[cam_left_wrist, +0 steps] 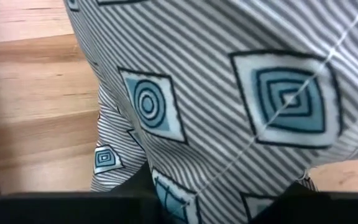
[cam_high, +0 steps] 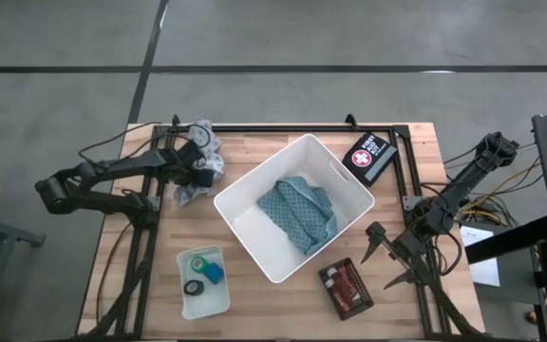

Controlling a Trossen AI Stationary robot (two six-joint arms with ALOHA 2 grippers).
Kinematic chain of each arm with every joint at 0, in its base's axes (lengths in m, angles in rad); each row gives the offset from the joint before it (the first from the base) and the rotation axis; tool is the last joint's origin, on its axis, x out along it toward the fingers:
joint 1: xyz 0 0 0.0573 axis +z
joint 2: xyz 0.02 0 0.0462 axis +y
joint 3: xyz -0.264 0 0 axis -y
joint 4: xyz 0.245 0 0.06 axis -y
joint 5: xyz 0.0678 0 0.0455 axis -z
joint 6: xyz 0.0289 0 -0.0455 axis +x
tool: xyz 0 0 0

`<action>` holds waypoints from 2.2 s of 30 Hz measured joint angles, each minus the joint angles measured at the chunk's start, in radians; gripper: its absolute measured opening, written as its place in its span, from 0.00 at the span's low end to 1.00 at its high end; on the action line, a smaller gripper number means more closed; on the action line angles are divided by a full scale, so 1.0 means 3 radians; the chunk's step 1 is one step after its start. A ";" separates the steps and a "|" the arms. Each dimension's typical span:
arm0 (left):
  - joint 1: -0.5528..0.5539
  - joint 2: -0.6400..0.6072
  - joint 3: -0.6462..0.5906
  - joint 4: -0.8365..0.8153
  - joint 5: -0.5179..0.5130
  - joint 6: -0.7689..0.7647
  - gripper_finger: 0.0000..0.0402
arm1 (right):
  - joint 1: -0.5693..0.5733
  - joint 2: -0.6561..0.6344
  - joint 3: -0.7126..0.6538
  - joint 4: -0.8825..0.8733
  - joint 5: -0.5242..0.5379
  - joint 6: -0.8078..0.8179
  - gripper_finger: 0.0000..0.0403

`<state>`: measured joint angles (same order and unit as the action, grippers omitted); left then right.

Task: Pick & place medical supplies in basket/bin
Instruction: Put the white patient gown into the white laundry bin

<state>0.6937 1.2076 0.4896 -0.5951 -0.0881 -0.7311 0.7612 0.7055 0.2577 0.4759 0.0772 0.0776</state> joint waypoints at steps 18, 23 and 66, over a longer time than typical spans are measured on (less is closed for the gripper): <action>0.0000 -0.0483 0.0144 -0.0014 0.0118 -0.0022 0.25 | -0.0001 0.0000 0.0000 0.0000 -0.0001 0.0000 0.91; 0.0000 -0.0877 0.0198 -0.0034 0.0093 -0.0020 0.25 | -0.0001 0.0000 0.0000 0.0000 0.0000 0.0000 0.91; -0.0245 -0.1475 0.0804 0.3215 0.1911 0.1045 0.24 | -0.0001 0.0000 0.0000 0.0000 -0.0001 0.0000 0.91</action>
<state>0.6202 0.7649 0.7310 0.3695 0.4854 -0.4175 0.7610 0.7055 0.2577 0.4758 0.0769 0.0776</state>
